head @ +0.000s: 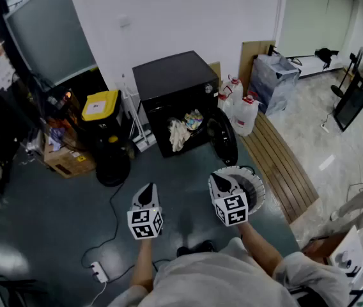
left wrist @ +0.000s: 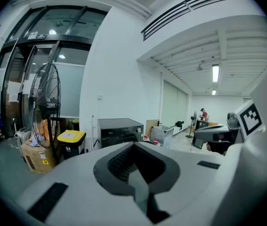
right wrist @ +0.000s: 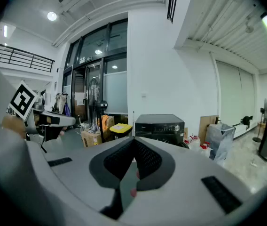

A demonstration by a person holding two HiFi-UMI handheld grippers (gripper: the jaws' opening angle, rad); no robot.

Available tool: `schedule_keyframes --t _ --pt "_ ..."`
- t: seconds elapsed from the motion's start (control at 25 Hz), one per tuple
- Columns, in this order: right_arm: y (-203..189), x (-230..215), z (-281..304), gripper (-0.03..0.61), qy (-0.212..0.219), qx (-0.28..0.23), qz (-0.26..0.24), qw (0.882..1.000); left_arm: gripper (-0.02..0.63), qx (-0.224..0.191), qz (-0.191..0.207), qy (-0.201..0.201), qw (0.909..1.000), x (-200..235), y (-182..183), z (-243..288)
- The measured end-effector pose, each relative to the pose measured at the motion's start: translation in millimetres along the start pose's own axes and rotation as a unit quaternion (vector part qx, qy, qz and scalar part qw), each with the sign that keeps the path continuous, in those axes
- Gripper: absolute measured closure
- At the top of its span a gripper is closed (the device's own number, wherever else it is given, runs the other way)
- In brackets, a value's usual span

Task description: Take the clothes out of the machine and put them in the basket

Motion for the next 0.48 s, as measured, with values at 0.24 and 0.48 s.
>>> schedule_keyframes --t 0.24,0.48 --pt "-4 -7 -4 0.557 0.006 0.003 -0.003 1.000 0.595 0.001 0.003 0.004 1.0000 -11 1 -1" --pt "-3 -16 -1 0.557 0.019 0.011 -0.005 1.000 0.595 0.004 0.000 0.013 0.9999 -17 3 2"
Point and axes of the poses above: the fingertips, and each gripper's own axes: z forward along the fingers, x to its left, y out of its top, the point moved 8 cm from there along -z, backward along the fingers, and after that the axes turned 8 degrees about z, right-handed, at the moved point
